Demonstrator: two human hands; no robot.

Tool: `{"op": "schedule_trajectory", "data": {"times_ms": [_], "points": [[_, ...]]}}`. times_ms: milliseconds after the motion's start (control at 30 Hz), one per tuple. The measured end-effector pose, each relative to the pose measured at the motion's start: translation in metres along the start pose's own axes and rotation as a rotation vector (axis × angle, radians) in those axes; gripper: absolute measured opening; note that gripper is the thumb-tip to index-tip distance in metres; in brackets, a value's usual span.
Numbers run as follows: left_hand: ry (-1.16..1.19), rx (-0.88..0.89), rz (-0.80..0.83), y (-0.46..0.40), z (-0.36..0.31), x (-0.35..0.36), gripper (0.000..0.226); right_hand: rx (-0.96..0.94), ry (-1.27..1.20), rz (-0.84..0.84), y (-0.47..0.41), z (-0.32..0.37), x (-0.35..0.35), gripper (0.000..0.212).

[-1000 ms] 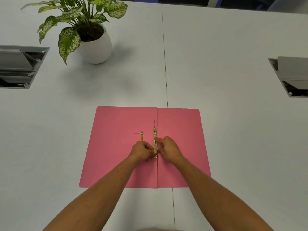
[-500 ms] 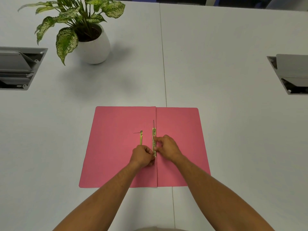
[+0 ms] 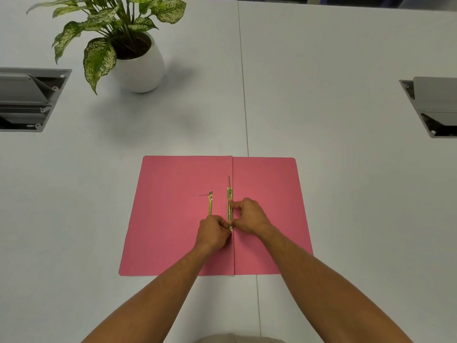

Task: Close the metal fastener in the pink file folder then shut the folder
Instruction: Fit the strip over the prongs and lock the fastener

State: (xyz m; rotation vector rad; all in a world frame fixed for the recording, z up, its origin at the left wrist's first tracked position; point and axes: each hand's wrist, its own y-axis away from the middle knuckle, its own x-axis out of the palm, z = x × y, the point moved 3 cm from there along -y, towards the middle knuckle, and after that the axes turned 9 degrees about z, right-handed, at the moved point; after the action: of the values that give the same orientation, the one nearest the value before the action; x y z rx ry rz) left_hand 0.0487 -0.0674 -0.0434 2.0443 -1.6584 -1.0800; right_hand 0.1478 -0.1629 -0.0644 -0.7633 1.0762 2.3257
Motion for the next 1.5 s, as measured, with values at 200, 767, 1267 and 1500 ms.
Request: {"op": "schedule_trajectory", "data": {"times_ms": [200, 767, 1267, 1500], "points": [[-0.014, 0.041, -0.037, 0.003, 0.002, 0.004, 0.014, 0.007, -0.012, 0.003, 0.0, 0.0, 0.001, 0.07], [0.031, 0.05, -0.073, 0.01, 0.004, 0.01, 0.022, -0.002, 0.024, 0.031, 0.003, 0.004, -0.002, 0.065], [0.055, 0.092, -0.05, 0.014, 0.01, 0.017, 0.019, -0.003, 0.031, 0.058, 0.0, 0.001, -0.001, 0.067], [0.102, 0.043, -0.109, 0.016, 0.016, 0.016, 0.003, -0.025, 0.051, 0.051, 0.002, 0.0, 0.0, 0.067]]}}
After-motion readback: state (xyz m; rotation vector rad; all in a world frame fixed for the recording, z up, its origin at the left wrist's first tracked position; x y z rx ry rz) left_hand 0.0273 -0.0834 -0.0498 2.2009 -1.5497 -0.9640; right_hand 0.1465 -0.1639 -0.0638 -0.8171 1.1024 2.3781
